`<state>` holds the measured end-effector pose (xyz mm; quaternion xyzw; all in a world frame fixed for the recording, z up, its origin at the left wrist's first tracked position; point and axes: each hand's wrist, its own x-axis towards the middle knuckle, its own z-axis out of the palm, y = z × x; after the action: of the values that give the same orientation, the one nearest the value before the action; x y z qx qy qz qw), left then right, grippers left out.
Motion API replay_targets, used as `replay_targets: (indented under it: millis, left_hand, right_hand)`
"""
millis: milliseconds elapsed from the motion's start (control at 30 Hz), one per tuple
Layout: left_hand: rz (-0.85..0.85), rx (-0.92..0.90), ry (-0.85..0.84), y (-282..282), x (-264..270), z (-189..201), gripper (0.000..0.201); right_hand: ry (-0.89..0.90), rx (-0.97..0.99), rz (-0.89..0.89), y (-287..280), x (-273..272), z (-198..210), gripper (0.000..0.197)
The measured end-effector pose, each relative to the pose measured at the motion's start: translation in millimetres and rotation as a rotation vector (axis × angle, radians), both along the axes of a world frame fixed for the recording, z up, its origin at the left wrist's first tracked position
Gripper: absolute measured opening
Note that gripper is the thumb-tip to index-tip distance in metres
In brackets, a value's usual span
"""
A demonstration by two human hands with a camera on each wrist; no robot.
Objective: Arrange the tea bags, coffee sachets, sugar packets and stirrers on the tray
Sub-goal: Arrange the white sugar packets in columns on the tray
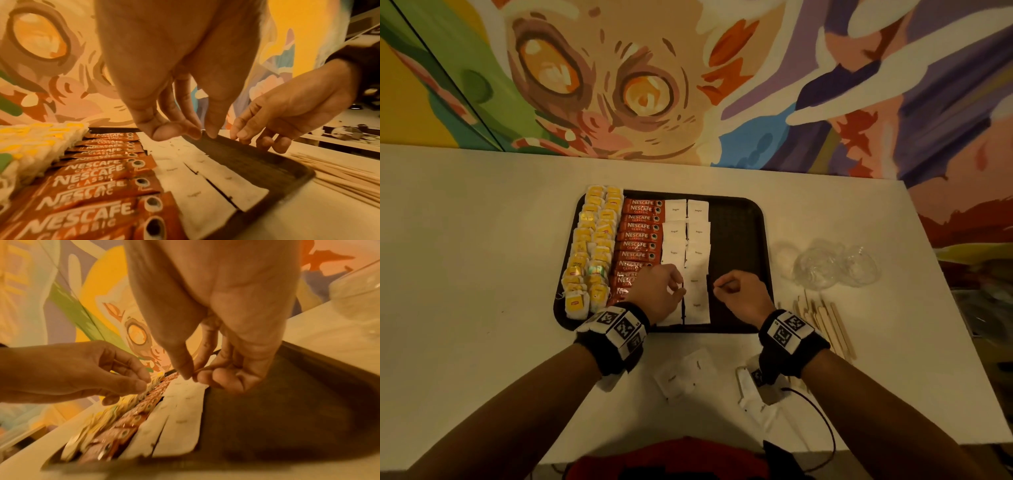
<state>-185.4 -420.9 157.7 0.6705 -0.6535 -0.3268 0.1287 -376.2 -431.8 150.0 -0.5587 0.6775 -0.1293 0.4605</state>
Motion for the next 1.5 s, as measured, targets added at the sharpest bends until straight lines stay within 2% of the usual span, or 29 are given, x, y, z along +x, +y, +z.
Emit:
replay_targets:
  millis: [133,333,567,633,700,967,1033,1133,1200,1400,1500]
  left_hand:
    - [-0.093,0.025,-0.006,29.3,-0.6,-1.6,0.015]
    - [-0.156,0.229,-0.053,69.6,4.8,-14.1,0.026]
    - [-0.098,0.353,-0.133,110.1,8.2,-34.5,0.065]
    - [-0.107,0.357,-0.151,118.8,5.8,-39.6,0.08]
    - [-0.127,0.34,-0.195,124.6,3.3,-41.7,0.085]
    - [-0.048,0.359,-0.181,124.6,1.5,-44.5,0.058]
    - [-0.035,0.352,-0.137,124.7,3.3,-44.7,0.053]
    - [-0.031,0.256,-0.019,127.4,8.2,-43.0,0.032]
    - [0.003,0.173,0.1,130.0,11.9,-39.4,0.024]
    - [0.181,0.173,0.248,121.9,18.1,-27.9,0.028]
    - [0.253,0.174,0.302,112.1,21.2,-24.0,0.036]
  right_hand:
    - [0.004,0.027,0.084,35.6,-5.4,0.0,0.012]
    - [0.012,0.111,0.249,78.4,-2.1,-9.9,0.024]
    - [0.236,0.056,0.432,104.6,10.5,-25.6,0.059]
    - [0.278,0.026,0.451,106.0,11.8,-27.4,0.06]
    - [0.279,0.019,0.436,106.3,11.8,-27.5,0.056]
    - [0.296,-0.003,0.414,107.9,10.2,-27.6,0.045]
    - [0.278,-0.004,0.409,109.4,9.5,-29.8,0.036]
    - [0.222,-0.017,0.365,112.0,6.5,-33.0,0.016]
    - [0.164,-0.008,0.315,112.0,4.0,-31.7,0.014]
    - [-0.13,0.021,0.159,103.9,1.2,-17.3,0.019]
    - [-0.197,-0.024,0.117,95.3,1.2,-12.5,0.01]
